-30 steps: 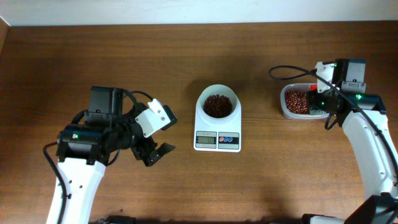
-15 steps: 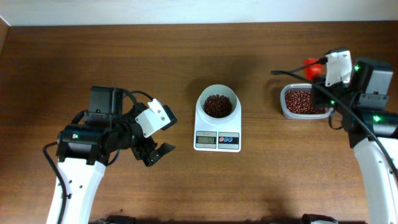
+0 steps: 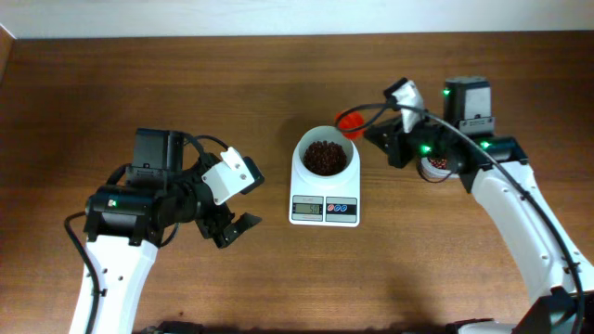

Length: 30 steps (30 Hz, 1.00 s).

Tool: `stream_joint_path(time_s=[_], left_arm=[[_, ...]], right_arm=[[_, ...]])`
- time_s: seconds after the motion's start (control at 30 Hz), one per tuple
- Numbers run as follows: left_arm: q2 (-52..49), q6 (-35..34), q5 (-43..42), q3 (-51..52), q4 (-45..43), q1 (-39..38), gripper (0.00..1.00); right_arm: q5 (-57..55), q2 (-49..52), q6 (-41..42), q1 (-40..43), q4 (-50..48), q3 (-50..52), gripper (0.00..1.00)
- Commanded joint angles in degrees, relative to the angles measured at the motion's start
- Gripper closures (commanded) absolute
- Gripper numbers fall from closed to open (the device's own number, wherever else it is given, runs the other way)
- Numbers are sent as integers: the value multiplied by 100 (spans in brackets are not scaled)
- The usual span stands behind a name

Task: Scoop and weigh 50g on scale
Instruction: 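Carry the filled scoop with the right gripper over the scale bowl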

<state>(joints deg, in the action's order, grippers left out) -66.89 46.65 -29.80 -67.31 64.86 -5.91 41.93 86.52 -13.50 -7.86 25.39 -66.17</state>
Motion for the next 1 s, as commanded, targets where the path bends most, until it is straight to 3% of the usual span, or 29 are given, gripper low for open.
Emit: stream_joint_path(time_s=[0.0,0.13,0.33,0.97], left_arm=[[-13,-31,-17,-109,-7,31,1],[-13,-31,-17,-109,-7,31,1],[-13,-31,-20,-109,-9,31,1],[-13,-31,-17,-109,-9,31,1]], right_arm=[[-498,11,0,-424,-92,-15,96],[-1742,310,-4,-970,-129,-15,96],[-2743,741,-131,-1394,-114,-15,96],[-2907,1019,-127,-1690,15,0,96]])
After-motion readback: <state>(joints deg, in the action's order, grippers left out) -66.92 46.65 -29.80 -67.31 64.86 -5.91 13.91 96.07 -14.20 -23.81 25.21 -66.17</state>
